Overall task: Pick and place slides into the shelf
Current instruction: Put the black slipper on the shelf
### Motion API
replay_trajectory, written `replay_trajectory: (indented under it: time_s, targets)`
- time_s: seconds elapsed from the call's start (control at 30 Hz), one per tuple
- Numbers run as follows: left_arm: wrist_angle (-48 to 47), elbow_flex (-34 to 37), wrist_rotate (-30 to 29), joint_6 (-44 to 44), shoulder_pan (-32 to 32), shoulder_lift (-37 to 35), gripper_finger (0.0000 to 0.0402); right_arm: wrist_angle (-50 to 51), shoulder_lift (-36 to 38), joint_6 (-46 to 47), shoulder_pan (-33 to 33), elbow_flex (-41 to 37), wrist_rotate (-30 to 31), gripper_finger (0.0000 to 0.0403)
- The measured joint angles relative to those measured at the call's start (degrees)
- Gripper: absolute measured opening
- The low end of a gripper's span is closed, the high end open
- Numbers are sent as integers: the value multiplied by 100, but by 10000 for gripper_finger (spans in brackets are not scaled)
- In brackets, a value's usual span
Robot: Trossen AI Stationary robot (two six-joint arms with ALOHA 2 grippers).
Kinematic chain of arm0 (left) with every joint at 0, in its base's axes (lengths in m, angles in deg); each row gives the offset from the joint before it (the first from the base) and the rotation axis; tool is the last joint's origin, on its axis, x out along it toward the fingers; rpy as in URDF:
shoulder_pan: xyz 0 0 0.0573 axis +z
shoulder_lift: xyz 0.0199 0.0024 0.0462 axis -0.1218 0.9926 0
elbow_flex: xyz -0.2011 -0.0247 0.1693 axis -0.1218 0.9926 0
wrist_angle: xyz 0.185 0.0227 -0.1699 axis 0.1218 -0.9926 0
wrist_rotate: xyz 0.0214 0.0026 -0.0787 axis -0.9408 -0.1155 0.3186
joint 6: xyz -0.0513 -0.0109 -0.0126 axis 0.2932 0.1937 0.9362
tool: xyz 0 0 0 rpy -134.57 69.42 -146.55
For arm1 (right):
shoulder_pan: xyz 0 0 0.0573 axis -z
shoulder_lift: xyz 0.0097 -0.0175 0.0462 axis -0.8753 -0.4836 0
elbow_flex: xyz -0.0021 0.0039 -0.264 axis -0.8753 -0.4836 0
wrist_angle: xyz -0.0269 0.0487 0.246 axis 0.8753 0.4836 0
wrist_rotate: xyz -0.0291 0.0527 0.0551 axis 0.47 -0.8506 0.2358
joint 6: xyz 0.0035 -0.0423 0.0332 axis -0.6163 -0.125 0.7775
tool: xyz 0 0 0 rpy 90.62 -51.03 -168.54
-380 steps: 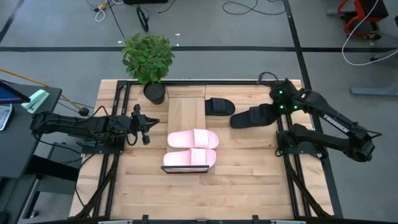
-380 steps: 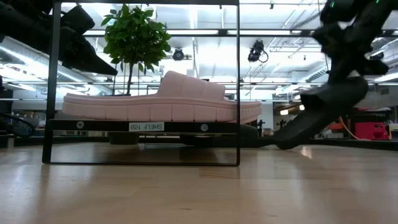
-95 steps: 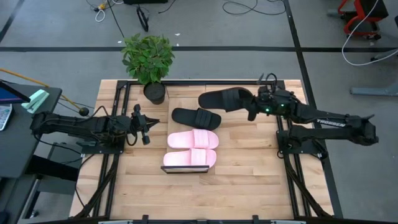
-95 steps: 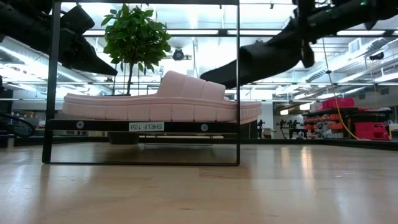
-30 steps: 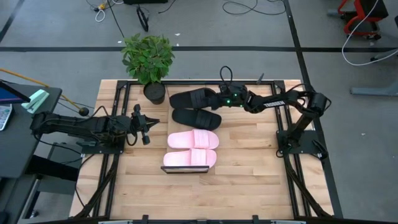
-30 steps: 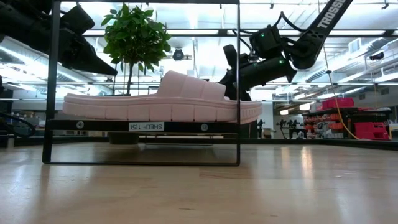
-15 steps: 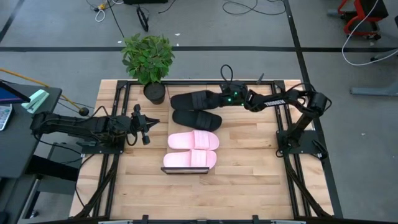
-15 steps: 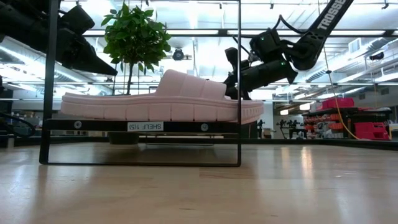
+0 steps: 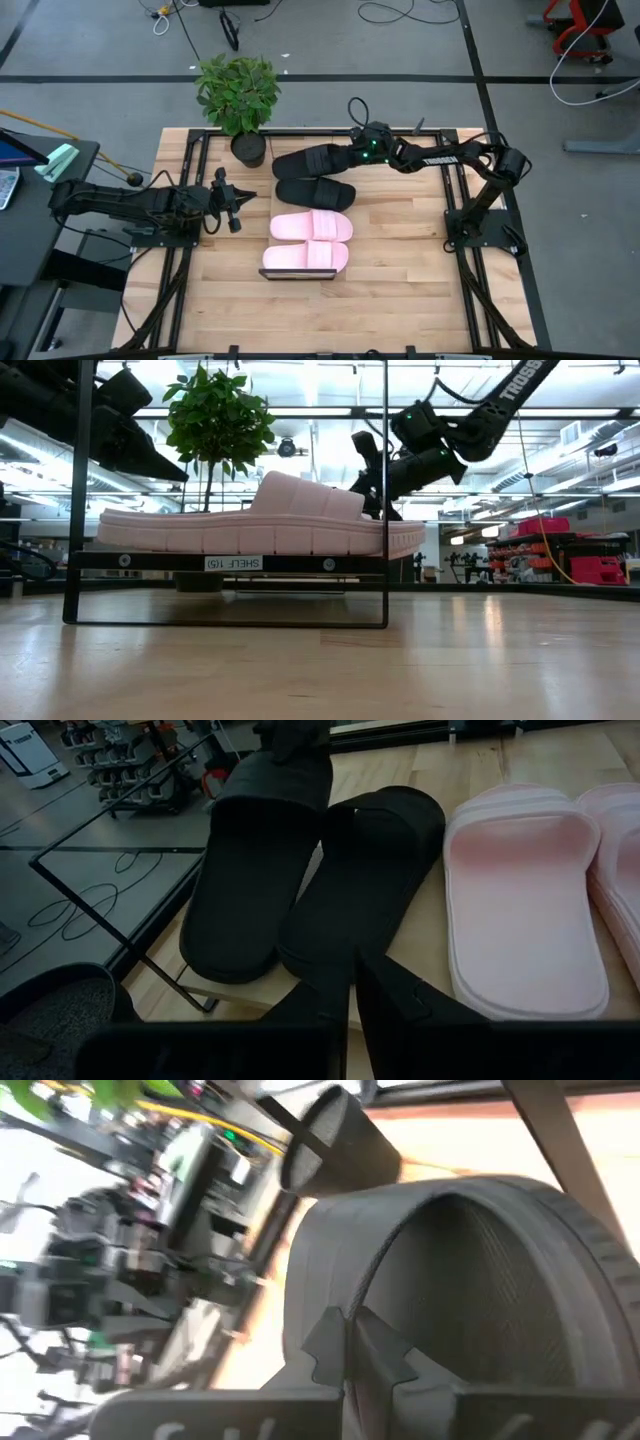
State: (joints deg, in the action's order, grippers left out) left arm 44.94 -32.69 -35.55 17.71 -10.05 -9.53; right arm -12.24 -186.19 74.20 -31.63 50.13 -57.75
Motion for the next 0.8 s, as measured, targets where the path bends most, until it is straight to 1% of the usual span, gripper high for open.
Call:
replay_trajectory:
  time_s: [0.13, 0.2, 0.47, 0.8]
  targets:
    - [-2, 0, 1, -54, -1, 0, 33, 1204, 12, -481, -15, 378, 216, 7]
    - [-4, 0, 0, -61, -1, 0, 34, 1506, 26, -672, -44, 440, 393, 7]
    - [-4, 0, 0, -61, 1, 0, 23, 2112, 35, -1075, -42, 449, 640, 7]
    - [-4, 0, 0, -54, -2, 0, 34, 2376, 33, -1234, -37, 445, 735, 7]
